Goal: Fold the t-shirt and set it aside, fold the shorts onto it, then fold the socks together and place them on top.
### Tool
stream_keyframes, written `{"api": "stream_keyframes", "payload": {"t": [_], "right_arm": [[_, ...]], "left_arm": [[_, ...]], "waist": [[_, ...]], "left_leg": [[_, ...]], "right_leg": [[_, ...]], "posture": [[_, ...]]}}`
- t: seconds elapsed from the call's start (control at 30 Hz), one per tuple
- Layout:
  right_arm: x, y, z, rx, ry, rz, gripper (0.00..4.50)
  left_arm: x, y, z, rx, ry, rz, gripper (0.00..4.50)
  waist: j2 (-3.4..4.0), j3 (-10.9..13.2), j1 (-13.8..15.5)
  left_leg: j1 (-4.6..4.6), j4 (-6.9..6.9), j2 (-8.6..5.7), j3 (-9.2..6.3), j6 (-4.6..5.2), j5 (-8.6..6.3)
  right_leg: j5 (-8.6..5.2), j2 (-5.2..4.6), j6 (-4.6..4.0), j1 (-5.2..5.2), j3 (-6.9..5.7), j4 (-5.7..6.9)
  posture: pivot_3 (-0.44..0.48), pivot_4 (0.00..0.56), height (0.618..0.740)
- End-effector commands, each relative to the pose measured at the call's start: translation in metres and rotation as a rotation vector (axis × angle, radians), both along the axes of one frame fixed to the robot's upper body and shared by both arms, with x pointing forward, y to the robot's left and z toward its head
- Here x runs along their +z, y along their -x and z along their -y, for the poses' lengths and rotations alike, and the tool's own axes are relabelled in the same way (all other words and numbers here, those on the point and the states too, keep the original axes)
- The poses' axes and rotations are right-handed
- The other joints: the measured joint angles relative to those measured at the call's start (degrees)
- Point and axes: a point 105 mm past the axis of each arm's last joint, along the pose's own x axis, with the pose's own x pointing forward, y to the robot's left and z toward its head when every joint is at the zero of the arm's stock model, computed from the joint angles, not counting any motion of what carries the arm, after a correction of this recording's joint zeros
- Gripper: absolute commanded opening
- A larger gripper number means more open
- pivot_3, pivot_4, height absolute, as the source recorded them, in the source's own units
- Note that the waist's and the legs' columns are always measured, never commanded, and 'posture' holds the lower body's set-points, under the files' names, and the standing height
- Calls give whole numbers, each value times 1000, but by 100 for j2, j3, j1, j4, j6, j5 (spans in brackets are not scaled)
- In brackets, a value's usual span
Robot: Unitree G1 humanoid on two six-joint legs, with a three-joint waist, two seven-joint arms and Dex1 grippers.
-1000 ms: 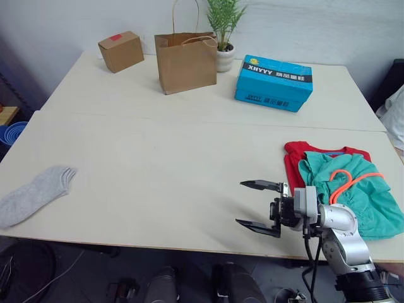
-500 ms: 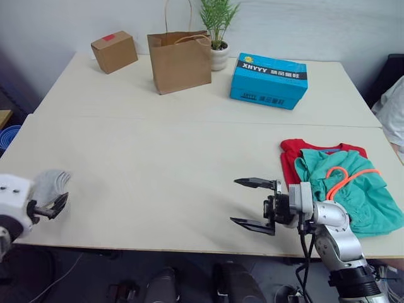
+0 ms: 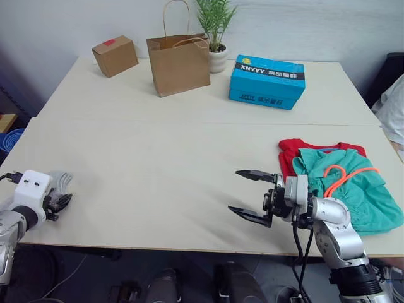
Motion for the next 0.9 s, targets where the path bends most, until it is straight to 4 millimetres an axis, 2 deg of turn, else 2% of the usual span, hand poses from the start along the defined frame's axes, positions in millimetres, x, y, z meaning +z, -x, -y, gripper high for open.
{"api": "stream_keyframes", "payload": {"t": [0.03, 0.1, 0.17, 0.2, 0.33, 0.47, 0.6, 0.67, 0.83, 0.9], "right_arm": [[15, -2, 3, -27, 0, 57, 4500], [16, -2, 3, -34, 3, 57, 4500], [16, -3, 4, -43, 8, 56, 4500], [15, -3, 5, -48, 14, 54, 4500], [13, -6, 13, -89, 35, 48, 4500], [10, -5, 18, -109, 53, 40, 4500], [7, -1, 21, -109, 75, 29, 4500], [7, -2, 27, -130, 94, 27, 4500], [2, -1, 41, -173, 169, 14, 4500], [1, 0, 48, -205, 188, 4, 4500]], "left_arm": [[-22, 12, -8, 58, 57, -71, 1365], [-22, 12, -8, 56, 71, -60, 731], [-17, 7, 1, 8, 84, -28, 126], [-12, 5, 8, -23, 95, -14, 23], [21, -6, 51, -206, 157, 73, 23], [36, -5, 97, -417, 213, 85, 23], [42, 0, 151, -647, 274, 9, 23], [43, -4, 183, -757, 305, -22, 23], [27, -3, 252, -999, 351, -109, 23], [22, -5, 271, -1049, 366, -115, 23]], "waist": [[3, -2, 8], [3, -2, 8], [3, -1, 8], [3, -1, 13], [-2, 0, 39], [-30, 0, 39], [-30, 2, 37], [-28, 3, 38], [-27, 4, 44], [-32, 7, 40]], "left_leg": [[2, -2, 0, 2, 0, 0], [3, -9, 1, 3, -2, 2], [4, -14, 1, 5, -3, 3], [4, -14, 0, 6, -3, 3], [-1, -13, -2, 8, -4, 3], [-7, -12, -2, 7, -4, 3], [-9, -13, -2, 7, -2, 4], [-9, -13, -1, 7, 3, 9], [-8, -11, -7, 11, 28, 30], [-10, -11, -9, 14, 30, 29]], "right_leg": [[0, 0, 0, 0, 1, 0], [-3, 1, -3, -1, 1, 1], [-4, 1, -4, -3, 1, 1], [-4, 2, -4, -3, 1, 1], [-4, -1, -1, -3, 4, -3], [-3, -2, 1, -3, 2, -8], [-3, 0, 1, -3, 2, -11], [-3, 4, 1, -2, 2, -10], [1, 7, 9, 1, 6, -9], [0, 9, 17, 0, 11, -12]], "posture": [[0, 150, 740], [0, 150, 740], [0, 150, 740], [0, 150, 740], [0, 150, 740], [0, 150, 740], [0, 150, 740], [0, 150, 740], [0, 150, 740], [0, 150, 740]]}}
